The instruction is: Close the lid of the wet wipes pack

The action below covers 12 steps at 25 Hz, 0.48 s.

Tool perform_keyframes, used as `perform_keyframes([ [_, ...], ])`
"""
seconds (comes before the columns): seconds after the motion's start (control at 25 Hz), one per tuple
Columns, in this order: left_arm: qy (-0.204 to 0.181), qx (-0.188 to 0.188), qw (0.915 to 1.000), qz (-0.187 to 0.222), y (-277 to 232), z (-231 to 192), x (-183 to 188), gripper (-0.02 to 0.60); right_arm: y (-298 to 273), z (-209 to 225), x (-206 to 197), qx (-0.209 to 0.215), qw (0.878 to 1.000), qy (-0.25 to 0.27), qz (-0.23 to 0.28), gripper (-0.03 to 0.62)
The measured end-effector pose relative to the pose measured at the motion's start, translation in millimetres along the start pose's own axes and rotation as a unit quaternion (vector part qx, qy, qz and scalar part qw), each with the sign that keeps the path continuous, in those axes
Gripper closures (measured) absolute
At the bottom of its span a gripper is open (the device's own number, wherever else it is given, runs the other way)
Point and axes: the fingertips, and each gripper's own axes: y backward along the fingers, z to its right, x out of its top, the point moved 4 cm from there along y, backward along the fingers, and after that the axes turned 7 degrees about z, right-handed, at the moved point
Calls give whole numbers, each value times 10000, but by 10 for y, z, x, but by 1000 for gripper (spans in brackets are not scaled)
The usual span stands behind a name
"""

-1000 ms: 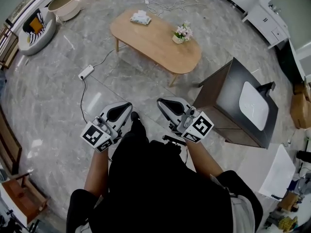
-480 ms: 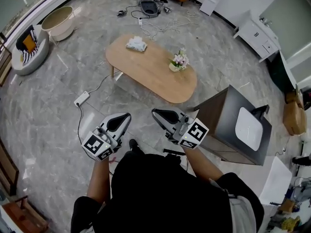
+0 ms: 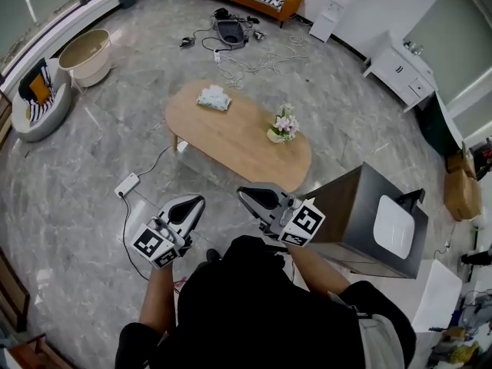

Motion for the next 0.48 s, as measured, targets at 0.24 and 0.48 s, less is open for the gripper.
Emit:
perform_keyframes([
  [0.24, 116, 91, 9999, -58, -199, -540, 32, 566, -303, 501, -101, -80, 9999, -110, 22, 583],
  [0.48, 42, 174, 9995, -243, -577, -1177, -8, 566, -626, 1193, -225, -71, 9996, -236, 159, 583],
])
